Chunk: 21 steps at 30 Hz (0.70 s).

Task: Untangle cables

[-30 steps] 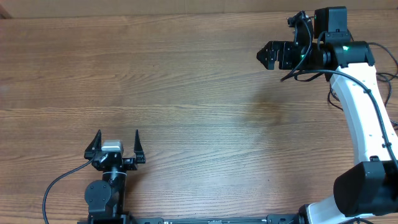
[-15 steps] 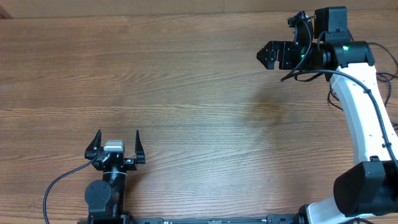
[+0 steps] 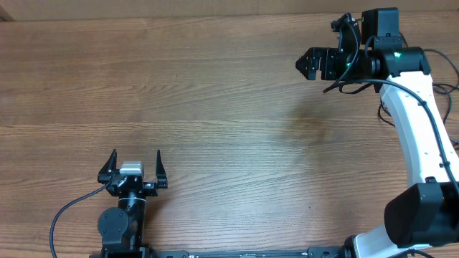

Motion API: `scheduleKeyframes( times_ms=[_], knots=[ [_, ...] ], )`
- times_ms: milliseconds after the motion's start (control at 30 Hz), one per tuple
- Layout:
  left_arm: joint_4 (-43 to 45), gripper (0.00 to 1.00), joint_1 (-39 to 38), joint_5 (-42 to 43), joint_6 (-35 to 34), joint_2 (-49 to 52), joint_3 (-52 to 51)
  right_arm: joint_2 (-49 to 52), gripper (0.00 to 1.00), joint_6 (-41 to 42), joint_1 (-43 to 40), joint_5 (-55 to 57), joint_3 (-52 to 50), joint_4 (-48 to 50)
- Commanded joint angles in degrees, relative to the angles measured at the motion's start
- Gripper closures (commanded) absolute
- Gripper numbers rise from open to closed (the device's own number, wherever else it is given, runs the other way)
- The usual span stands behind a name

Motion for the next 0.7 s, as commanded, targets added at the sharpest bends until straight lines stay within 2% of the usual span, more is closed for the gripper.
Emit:
scheduleKeyframes(
  times_ms=[0,167,433,600,667],
  knots=[
    [0.0,0.00,0.3,0.8,1.3,-0.6,-0.2,0.0,0.00,-0.1,0.2,0.1,1.2,0.2],
    [0.0,0.00,0.3,0.8,1.3,-0.6,-0.2,-2.7,0.00,-0.1,0.7,0.1,1.2,0.0],
    [0.0,0.00,0.3,0.8,1.3,-0.6,-0.2,-14.1,0.00,-0.1,0.8,4.5,-1.0,1.2],
    [0.0,0.00,0.3,0.8,1.3,-0.6,-0.2,-24.4,0.00,-0.1,0.8,4.4,-13.1,12.0],
    [0.0,0.00,0.3,0.8,1.3,-0.6,-0.2,-29.9,0.00,-0.1,0.8,4.4,-21.7,19.2]
  ],
)
